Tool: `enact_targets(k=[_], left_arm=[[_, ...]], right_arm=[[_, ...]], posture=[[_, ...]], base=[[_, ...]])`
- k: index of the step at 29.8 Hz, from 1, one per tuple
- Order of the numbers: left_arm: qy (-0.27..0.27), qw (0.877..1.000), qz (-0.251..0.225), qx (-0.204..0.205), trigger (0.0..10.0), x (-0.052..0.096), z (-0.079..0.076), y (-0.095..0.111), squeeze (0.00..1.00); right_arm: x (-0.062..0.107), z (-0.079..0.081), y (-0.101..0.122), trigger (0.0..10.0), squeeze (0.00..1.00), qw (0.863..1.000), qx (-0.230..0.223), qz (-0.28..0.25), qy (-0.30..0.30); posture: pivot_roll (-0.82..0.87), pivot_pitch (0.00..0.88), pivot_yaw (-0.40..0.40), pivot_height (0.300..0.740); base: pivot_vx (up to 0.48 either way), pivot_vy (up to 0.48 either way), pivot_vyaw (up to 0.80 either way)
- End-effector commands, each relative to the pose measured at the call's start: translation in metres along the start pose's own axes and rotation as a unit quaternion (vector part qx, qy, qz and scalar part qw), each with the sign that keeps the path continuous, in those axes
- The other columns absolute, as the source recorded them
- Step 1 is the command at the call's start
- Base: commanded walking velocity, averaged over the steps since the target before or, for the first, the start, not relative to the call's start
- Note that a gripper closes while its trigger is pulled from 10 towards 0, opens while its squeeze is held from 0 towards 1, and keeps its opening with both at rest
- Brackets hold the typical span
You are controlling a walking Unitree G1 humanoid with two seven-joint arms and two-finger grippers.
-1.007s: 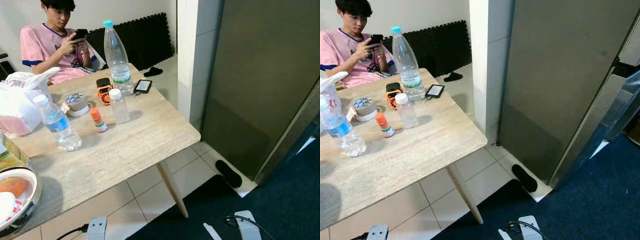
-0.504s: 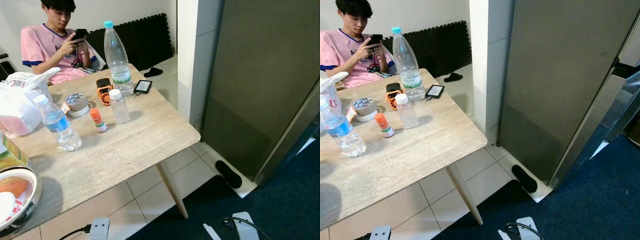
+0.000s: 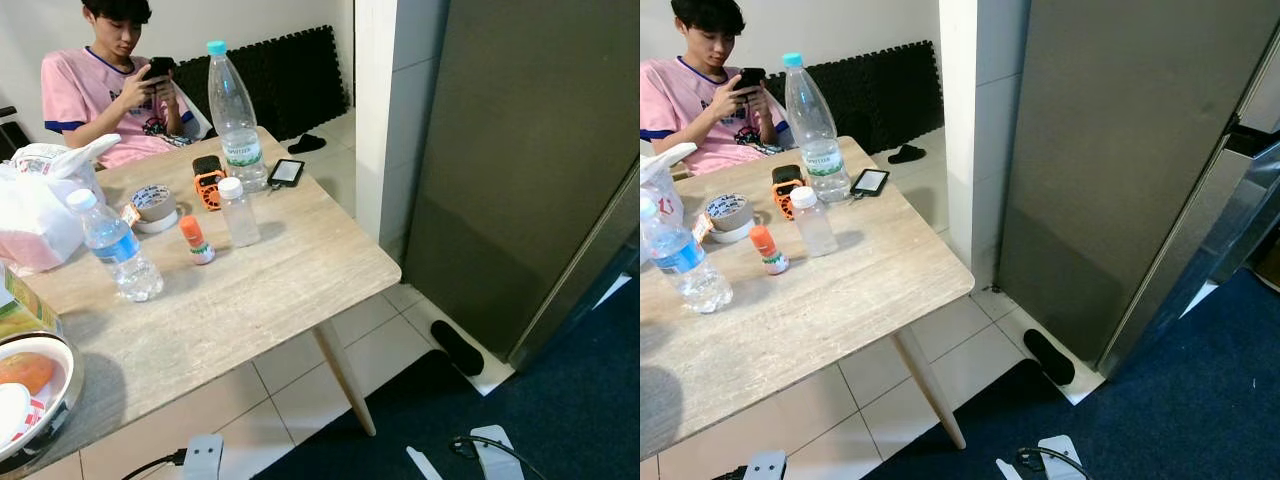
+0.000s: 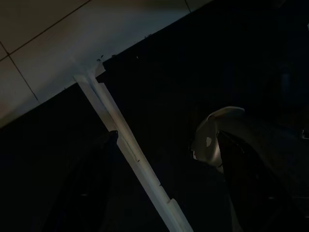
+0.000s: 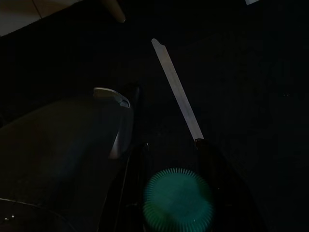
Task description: Restocking fridge
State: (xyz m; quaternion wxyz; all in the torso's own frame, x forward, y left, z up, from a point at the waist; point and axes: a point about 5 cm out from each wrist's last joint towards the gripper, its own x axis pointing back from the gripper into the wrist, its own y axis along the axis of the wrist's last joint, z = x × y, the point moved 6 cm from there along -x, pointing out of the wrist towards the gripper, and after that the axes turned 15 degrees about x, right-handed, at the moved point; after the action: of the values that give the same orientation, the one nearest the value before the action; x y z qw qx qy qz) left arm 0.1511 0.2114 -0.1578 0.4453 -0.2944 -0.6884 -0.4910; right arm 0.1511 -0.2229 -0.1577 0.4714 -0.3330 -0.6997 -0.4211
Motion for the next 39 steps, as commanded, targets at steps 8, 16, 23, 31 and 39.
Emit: enact_targets(k=[8, 16, 23, 31, 39], left_arm=[[-0.001, 1.0, 0.005, 0.0, 10.0, 0.0, -0.003, -0.003, 0.0], [0.0, 1.0, 0.007, 0.001, 10.0, 0.0, -0.003, -0.005, 0.0], [-0.001, 1.0, 0.006, 0.002, 10.0, 0.0, -0.003, -0.005, 0.0], [-0.002, 1.0, 0.006, 0.002, 10.0, 0.0, -0.004, -0.005, 0.0], [-0.003, 1.0, 0.007, 0.002, 10.0, -0.001, -0.005, -0.005, 0.0]], right_arm=[[0.0, 0.0, 0.005, 10.0, 0.0, 1.0, 0.013, -0.007, 0.002], [0.0, 0.002, 0.006, 10.0, 0.0, 1.0, 0.026, -0.007, 0.004], [-0.001, 0.002, 0.008, 10.0, 0.0, 0.999, 0.041, -0.009, 0.004], [-0.001, 0.002, 0.009, 10.0, 0.0, 0.999, 0.047, -0.009, 0.005], [-0.001, -0.001, 0.014, 10.0, 0.0, 0.999, 0.048, -0.013, 0.003]], posture=[[0.01, 0.0, 0.031, 0.74], [0.01, 0.0, 0.029, 0.74], [0.01, 0.0, 0.027, 0.74], [0.01, 0.0, 0.027, 0.74], [0.01, 0.0, 0.026, 0.74]], base=[[0.0, 0.0, 0.0], [0.0, 0.0, 0.0], [0.0, 0.0, 0.0], [0.0, 0.0, 0.0], [0.0, 0.0, 0.0]])
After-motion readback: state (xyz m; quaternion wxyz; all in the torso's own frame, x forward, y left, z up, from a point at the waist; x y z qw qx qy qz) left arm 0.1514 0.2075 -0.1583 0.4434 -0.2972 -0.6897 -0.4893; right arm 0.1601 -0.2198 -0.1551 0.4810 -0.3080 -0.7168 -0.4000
